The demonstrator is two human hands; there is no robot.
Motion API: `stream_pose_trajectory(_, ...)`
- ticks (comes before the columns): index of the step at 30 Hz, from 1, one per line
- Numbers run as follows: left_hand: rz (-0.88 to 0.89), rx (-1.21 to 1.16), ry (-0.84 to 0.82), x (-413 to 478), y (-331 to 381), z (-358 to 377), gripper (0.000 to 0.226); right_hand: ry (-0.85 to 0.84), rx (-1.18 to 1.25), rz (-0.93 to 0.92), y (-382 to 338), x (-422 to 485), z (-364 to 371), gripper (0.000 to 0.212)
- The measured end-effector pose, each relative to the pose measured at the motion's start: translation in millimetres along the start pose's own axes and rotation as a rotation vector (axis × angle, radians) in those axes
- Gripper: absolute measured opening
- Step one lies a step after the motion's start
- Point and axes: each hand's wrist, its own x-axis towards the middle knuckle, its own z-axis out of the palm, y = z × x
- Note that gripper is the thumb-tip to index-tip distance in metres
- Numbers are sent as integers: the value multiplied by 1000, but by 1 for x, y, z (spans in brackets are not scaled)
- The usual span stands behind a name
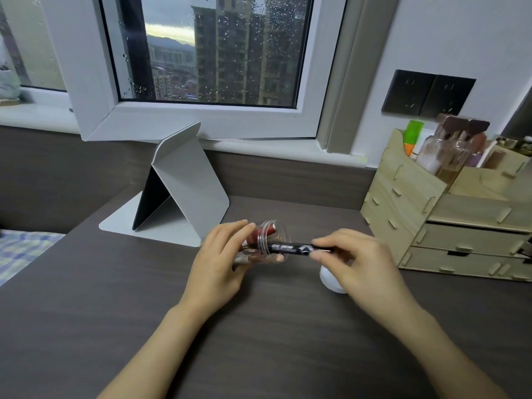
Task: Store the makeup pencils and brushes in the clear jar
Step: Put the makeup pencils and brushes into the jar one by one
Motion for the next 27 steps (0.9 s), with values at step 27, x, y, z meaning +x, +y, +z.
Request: stream_pose_trajectory(27, 17, 22, -5, -2, -1, -4, 67, -7, -26, -133, 3, 11, 50, 26)
